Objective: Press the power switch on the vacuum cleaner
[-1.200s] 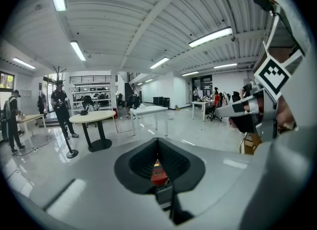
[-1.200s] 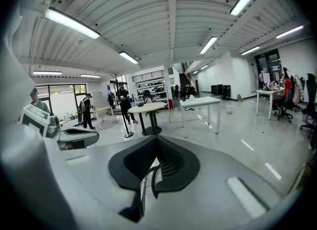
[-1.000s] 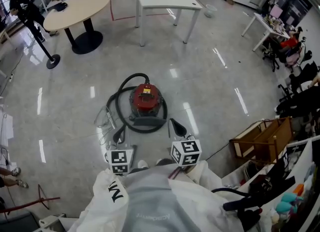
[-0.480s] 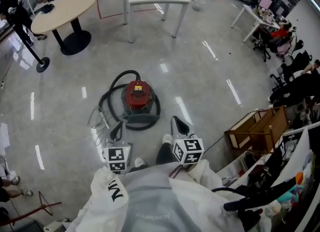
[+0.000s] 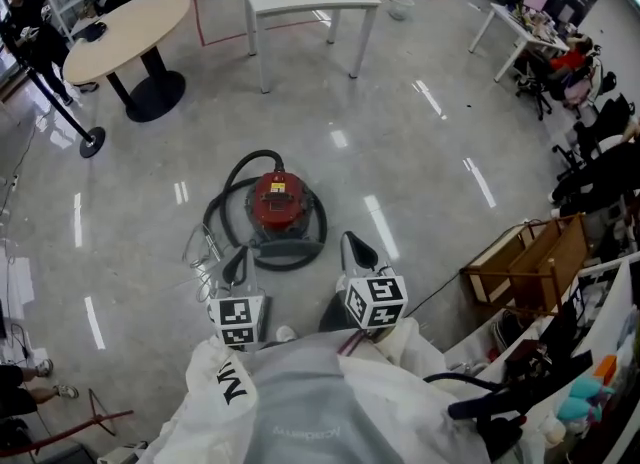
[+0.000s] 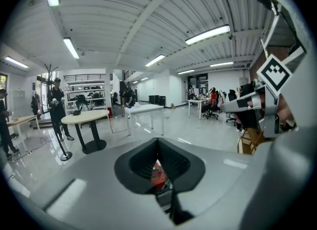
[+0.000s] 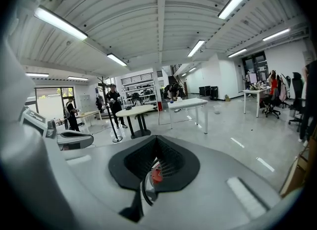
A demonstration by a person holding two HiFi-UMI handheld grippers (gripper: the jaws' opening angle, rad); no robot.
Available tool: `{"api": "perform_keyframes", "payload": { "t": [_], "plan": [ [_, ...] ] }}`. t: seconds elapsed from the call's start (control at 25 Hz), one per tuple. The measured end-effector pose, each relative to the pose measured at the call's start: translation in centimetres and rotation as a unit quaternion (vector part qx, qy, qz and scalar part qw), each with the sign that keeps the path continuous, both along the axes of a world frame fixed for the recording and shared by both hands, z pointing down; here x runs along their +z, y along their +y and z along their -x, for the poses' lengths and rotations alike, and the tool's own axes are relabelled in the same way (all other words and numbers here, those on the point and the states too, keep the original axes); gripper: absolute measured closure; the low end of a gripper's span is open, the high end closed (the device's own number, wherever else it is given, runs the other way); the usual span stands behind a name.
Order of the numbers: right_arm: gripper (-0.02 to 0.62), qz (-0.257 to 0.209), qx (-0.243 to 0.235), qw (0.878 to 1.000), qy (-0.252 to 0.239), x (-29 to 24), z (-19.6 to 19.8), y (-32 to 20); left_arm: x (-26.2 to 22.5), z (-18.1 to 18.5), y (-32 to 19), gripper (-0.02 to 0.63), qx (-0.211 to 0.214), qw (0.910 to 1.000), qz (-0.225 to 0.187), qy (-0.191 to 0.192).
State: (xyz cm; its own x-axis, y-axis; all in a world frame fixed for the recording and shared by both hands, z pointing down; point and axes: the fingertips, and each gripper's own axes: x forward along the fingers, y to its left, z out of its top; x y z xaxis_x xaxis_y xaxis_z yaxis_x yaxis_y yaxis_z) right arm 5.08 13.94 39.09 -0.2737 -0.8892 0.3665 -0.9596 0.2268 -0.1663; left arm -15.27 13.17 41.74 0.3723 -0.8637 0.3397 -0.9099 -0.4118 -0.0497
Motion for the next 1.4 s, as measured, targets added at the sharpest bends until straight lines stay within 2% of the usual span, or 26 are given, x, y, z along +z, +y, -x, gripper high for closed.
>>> {"api": "perform_keyframes", "payload": {
  "t": [0.6,0.96,1.4],
  "plan": [
    [0.594,0.024,-0.004,0.999,-0.024,1.6,-4.8,-5.3,0.3,-6.3,-5.2,0.606,0.019,0.9992,0.018,-0.03],
    [0.595,0.028,-0.011,0.999,-0.04,1.7,-8.3,-9.8,-0.6,-9.9,-9.6,0.606,0.014,0.9986,0.019,-0.047],
    [0.594,0.028,-0.014,0.999,-0.042,1.8,-14.4,-12.7,-0.6,-16.2,-12.8,0.606,0.016,0.9985,0.018,-0.049]
  ]
}}
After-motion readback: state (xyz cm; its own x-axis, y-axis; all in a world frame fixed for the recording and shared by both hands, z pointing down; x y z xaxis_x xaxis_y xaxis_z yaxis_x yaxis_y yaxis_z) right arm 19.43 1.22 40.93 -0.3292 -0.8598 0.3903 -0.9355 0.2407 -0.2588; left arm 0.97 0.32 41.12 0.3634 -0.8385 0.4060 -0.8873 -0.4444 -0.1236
